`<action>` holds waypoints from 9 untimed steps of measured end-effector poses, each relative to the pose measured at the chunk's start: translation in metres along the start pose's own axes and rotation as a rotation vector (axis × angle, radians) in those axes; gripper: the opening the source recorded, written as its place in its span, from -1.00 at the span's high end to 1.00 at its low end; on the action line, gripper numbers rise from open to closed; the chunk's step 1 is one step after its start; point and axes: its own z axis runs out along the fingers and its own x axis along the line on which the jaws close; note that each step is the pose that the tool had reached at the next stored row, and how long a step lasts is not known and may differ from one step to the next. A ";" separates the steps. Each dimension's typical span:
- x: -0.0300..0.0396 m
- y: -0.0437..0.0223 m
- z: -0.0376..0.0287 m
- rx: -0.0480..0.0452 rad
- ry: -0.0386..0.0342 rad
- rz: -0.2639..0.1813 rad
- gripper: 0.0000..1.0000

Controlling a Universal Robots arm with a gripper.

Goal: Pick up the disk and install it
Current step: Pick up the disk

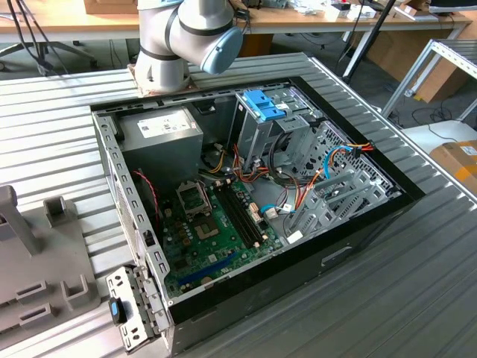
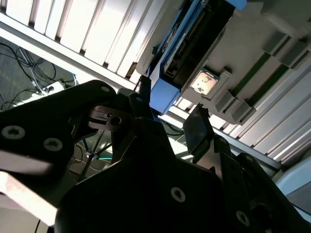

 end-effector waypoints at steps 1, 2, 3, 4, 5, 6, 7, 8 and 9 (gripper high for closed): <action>0.0000 -0.0001 0.0036 0.0001 0.0001 -0.003 -0.08; 0.0000 -0.0001 0.0053 0.0000 0.0001 -0.005 -0.08; 0.0000 -0.0001 0.0070 0.0000 0.0002 -0.006 -0.08; 0.0000 -0.0001 0.0092 0.0001 0.0002 -0.009 -0.08; -0.0001 -0.0002 0.0113 0.0002 0.0002 -0.011 -0.08; -0.0001 -0.0002 0.0126 0.0002 0.0002 -0.012 -0.08; -0.0001 -0.0002 0.0139 0.0002 0.0003 -0.013 -0.08; -0.0001 -0.0003 0.0161 0.0002 0.0003 -0.015 -0.08; -0.0001 -0.0003 0.0172 0.0003 0.0003 -0.017 -0.08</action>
